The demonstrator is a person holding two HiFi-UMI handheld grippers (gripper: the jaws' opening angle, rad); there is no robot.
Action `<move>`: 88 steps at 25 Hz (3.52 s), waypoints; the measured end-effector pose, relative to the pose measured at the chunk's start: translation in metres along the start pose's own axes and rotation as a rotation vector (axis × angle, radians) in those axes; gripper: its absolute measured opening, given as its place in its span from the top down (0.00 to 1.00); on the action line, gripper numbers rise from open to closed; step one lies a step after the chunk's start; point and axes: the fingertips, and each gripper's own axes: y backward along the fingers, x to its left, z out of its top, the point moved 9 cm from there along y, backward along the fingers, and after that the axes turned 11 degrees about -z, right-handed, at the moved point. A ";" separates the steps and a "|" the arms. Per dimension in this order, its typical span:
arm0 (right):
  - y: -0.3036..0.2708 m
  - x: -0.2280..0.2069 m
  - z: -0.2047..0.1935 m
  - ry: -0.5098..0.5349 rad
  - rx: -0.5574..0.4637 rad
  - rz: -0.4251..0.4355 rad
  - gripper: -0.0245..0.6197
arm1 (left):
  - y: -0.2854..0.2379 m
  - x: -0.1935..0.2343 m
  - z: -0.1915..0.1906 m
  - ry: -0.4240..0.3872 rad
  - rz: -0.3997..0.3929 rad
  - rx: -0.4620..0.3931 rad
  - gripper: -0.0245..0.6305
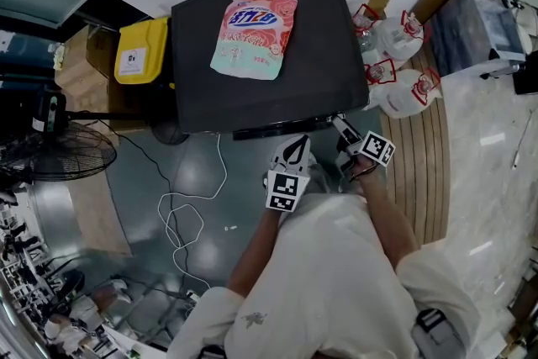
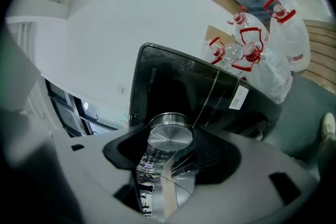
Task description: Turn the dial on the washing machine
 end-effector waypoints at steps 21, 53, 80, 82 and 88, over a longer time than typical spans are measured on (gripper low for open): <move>-0.004 -0.015 -0.009 -0.290 -0.019 0.168 0.53 | 0.005 -0.002 -0.004 -0.007 0.000 0.024 0.94; 0.007 0.014 0.003 0.501 0.002 -0.215 0.42 | 0.001 -0.001 -0.007 0.024 0.014 -0.004 0.94; -0.004 0.039 -0.013 0.916 -0.022 -0.487 0.53 | 0.009 0.000 -0.015 0.035 0.036 -0.004 0.94; -0.003 0.039 -0.013 0.899 -0.020 -0.479 0.53 | 0.009 -0.001 -0.015 0.035 0.036 -0.006 0.94; -0.003 0.037 -0.010 0.823 -0.017 -0.439 0.53 | 0.010 -0.001 -0.015 0.036 0.039 -0.005 0.94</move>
